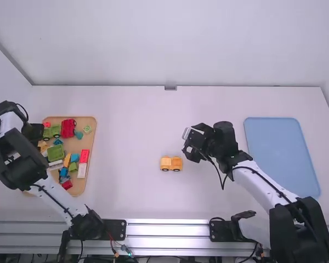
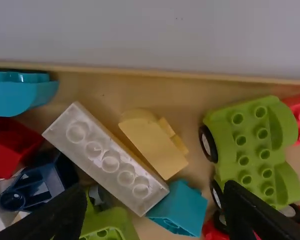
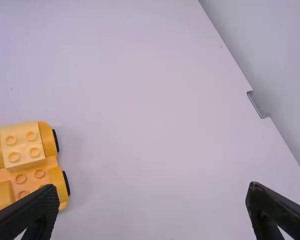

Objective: Assemble lego blocks to make yellow taxi

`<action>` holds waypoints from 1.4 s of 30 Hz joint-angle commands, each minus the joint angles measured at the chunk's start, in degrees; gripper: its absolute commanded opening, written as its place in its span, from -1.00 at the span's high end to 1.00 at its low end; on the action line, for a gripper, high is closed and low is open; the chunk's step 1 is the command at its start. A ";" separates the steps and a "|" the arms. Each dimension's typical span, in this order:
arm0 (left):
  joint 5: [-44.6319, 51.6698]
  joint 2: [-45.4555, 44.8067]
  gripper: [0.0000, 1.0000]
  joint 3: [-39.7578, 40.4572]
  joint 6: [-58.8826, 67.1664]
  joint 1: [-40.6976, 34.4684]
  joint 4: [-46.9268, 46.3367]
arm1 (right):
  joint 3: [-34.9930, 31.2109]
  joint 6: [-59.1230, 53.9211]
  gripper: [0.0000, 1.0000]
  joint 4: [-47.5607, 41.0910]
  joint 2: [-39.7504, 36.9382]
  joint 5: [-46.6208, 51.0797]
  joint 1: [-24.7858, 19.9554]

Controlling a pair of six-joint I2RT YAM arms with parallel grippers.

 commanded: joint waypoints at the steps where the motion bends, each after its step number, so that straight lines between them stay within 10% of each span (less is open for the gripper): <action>1: -0.92 2.54 -0.46 -0.39 -1.53 0.42 -0.39 | -0.11 0.33 -0.97 -0.20 -1.01 -0.20 -0.22; 14: -1.46 3.87 -0.03 -0.42 -5.29 0.48 1.66 | -0.11 0.33 -0.97 -0.87 -1.01 -0.20 -0.70; 33: -2.56 3.87 -0.22 -5.27 -9.35 0.42 7.10 | -0.11 0.33 -0.97 -0.87 -1.01 -0.35 -0.13; 42: -4.26 3.87 0.06 -5.27 -9.35 0.00 8.61 | -0.07 0.35 -0.97 -0.87 -1.01 -0.33 0.13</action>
